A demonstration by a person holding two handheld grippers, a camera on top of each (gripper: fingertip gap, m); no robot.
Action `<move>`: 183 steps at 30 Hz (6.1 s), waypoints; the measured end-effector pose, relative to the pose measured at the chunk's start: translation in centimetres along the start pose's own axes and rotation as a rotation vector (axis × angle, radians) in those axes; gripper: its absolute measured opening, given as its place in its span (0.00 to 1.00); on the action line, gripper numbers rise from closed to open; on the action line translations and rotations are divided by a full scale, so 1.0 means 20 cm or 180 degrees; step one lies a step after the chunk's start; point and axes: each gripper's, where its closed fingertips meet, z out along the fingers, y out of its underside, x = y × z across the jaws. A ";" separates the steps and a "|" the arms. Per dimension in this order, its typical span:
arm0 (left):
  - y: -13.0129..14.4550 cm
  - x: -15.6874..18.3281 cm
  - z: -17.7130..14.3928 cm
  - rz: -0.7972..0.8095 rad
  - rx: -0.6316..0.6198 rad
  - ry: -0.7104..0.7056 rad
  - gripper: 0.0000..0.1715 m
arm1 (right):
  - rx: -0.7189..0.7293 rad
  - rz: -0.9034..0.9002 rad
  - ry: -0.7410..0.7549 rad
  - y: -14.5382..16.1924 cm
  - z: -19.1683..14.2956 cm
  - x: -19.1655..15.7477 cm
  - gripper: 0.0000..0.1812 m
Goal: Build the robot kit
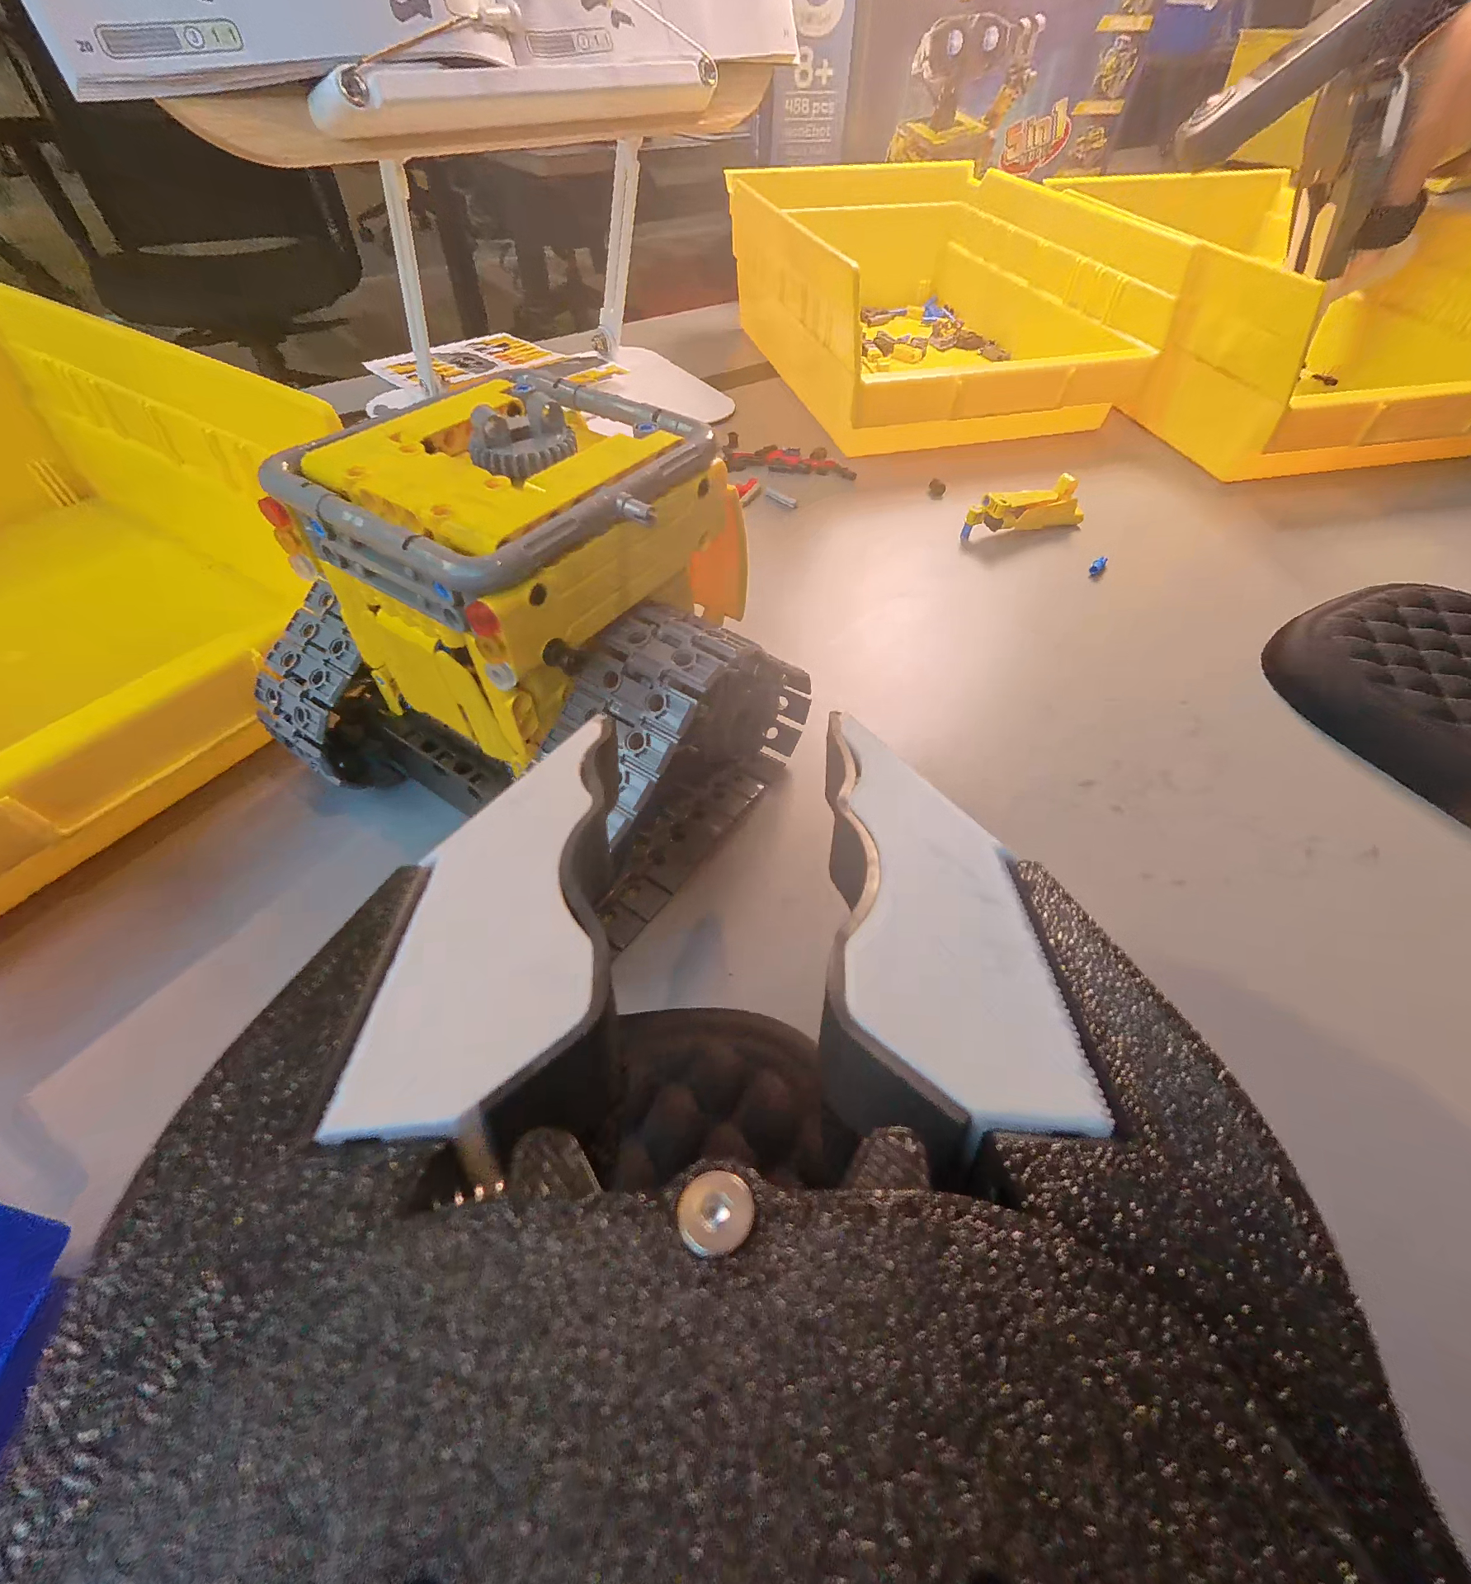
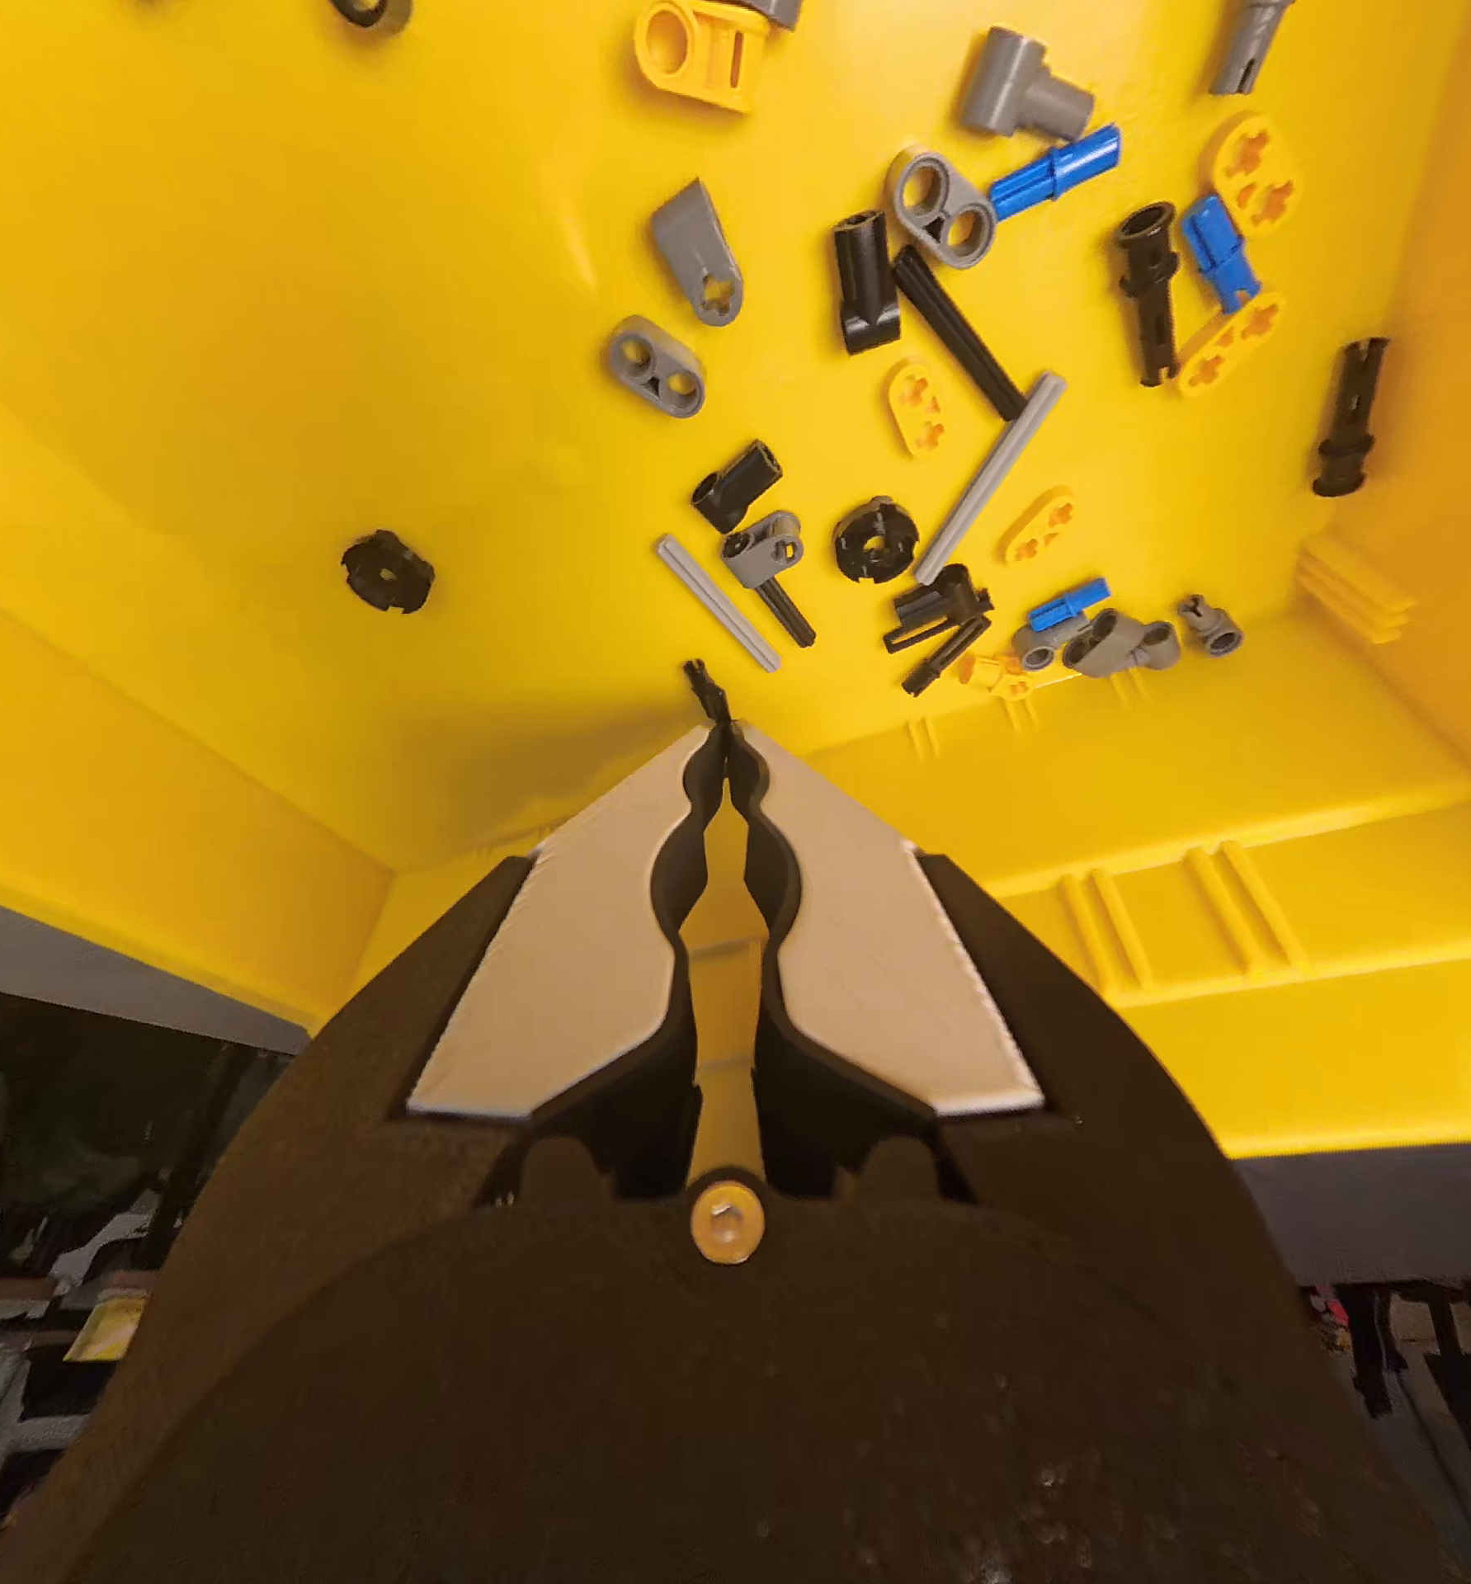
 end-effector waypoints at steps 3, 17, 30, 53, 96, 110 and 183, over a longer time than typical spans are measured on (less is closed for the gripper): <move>0.01 0.01 0.01 0.0026 -0.0036 0.0012 0.27 | 0.0197 -0.0068 0.0092 0.01 -0.06 -0.02 0.00; 0.04 0.03 0.03 0.0180 -0.0138 -0.0003 0.29 | 0.2345 -0.1668 -0.0216 -0.46 -0.70 -1.22 0.00; 0.03 0.03 0.02 0.0195 -0.0109 -0.0027 0.29 | 0.2197 -0.1971 0.0066 -0.96 -0.26 -1.64 0.00; -0.01 -0.04 0.00 -0.0091 0.0066 -0.0130 0.30 | 0.4609 -0.1533 -0.0474 -0.97 -0.70 -1.71 0.21; -0.05 -0.16 0.02 -0.0017 0.0249 -0.0583 0.32 | 0.6062 -0.0489 0.0846 -0.84 -0.91 -1.61 0.34; -0.05 -0.16 0.01 0.0013 0.0265 -0.0605 0.31 | 0.6148 -0.0262 0.0915 -0.80 -0.95 -1.57 0.34; -0.08 -0.22 -0.04 -0.0508 0.0525 -0.0453 0.31 | 0.1811 0.1278 0.0739 -1.53 -0.50 0.32 0.11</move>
